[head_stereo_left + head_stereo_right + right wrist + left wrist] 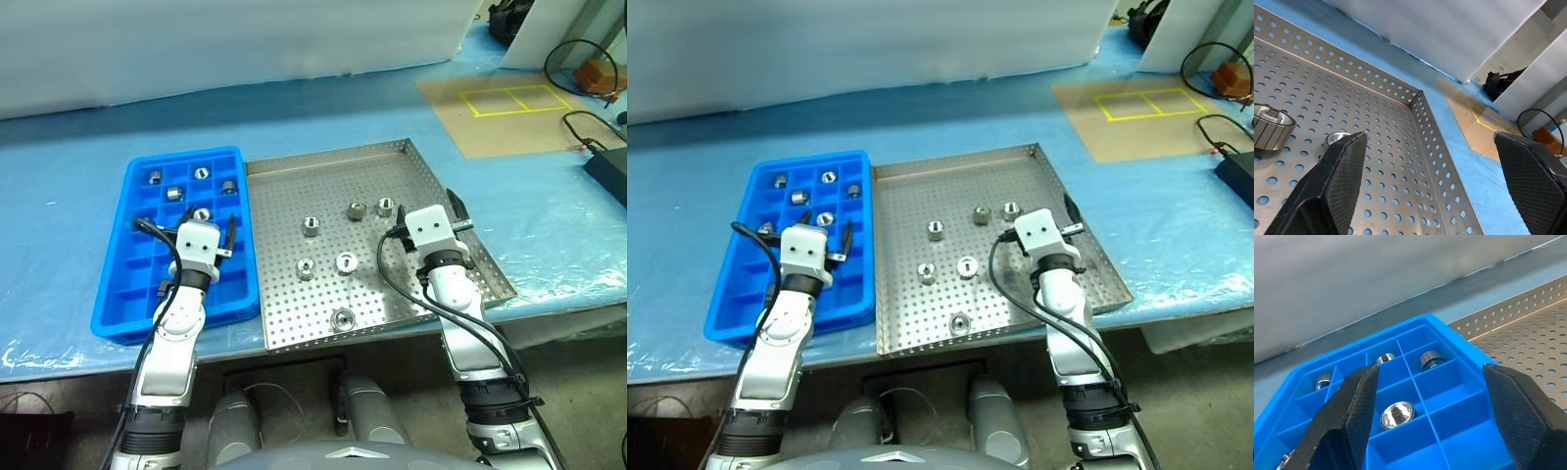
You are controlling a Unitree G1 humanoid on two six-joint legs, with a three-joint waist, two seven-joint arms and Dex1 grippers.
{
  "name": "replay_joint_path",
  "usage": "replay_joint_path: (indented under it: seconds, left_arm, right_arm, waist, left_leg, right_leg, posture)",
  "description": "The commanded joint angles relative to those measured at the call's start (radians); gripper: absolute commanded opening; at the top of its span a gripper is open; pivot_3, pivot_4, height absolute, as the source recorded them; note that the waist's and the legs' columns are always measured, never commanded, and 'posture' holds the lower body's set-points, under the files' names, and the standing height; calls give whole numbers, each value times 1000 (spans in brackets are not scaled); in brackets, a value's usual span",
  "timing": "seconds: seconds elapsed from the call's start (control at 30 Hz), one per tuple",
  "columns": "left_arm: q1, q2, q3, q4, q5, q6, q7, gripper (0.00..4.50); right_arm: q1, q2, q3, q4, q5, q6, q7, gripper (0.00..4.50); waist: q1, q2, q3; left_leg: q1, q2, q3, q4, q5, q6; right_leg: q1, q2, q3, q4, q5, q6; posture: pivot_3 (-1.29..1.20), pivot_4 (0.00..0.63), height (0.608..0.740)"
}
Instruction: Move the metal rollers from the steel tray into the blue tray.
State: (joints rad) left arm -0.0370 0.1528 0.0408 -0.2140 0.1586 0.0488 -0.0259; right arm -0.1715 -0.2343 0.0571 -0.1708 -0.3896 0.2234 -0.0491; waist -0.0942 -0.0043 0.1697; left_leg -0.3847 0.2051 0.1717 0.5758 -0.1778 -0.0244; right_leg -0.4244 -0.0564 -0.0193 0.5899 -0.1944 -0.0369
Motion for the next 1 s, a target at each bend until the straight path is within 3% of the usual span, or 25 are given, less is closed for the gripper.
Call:
replay_joint_path:
  seconds: [0.03,1.0]
  left_arm:
    - [-1,5,13,-46,0,-17,11,3577]
    - [0,5,6,-51,1,-12,10,3577]
  right_arm:
    - [-14,-3,-1,-18,-8,-18,-4,4272]
    - [-7,-2,-4,-22,-12,-13,-8,4272]
  waist:
    - [0,0,0]
    - [0,0,0]
  left_leg:
    - [0,0,0,0,0,0]
    - [0,0,0,0,0,0]
  right_leg:
    - [0,0,0,0,0,0]
    - [0,0,0,0,0,0]
  posture:
    - [-303,150,740]
    - [-313,150,740]
